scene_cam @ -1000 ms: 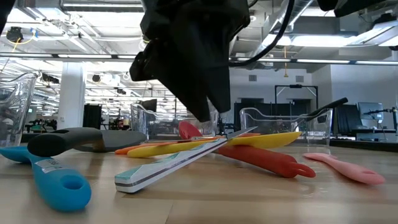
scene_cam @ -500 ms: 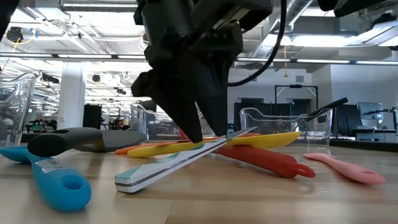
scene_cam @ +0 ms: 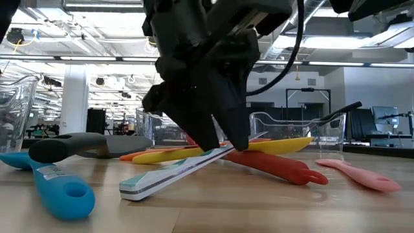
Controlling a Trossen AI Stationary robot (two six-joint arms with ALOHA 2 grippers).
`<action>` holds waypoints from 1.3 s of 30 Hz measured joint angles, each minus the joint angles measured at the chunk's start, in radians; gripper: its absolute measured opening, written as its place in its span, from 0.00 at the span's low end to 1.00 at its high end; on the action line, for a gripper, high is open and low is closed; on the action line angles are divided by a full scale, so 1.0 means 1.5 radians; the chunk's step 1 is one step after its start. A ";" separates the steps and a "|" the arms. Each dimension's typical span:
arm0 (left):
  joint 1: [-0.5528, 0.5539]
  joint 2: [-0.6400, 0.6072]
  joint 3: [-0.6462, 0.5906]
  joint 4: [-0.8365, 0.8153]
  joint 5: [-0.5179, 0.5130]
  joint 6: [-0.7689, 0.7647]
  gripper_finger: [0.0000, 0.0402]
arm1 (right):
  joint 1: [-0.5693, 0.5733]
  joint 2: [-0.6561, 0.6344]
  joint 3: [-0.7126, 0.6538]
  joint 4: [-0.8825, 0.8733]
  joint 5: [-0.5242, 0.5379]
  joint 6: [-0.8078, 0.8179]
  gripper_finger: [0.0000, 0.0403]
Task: Pick & Place Kitchen Items
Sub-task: Put the blue patterned table knife into the top left transparent bin
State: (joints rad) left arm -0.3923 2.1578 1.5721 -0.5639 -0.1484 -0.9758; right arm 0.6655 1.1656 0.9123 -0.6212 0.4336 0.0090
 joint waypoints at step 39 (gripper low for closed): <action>-0.002 0.002 -0.077 0.136 -0.007 0.000 0.02 | 0.001 0.000 -0.001 0.000 0.001 0.012 0.00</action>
State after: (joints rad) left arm -0.3947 2.1601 1.4567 -0.3594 -0.1587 -0.9764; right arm 0.6662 1.1657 0.9112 -0.6209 0.4351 0.0273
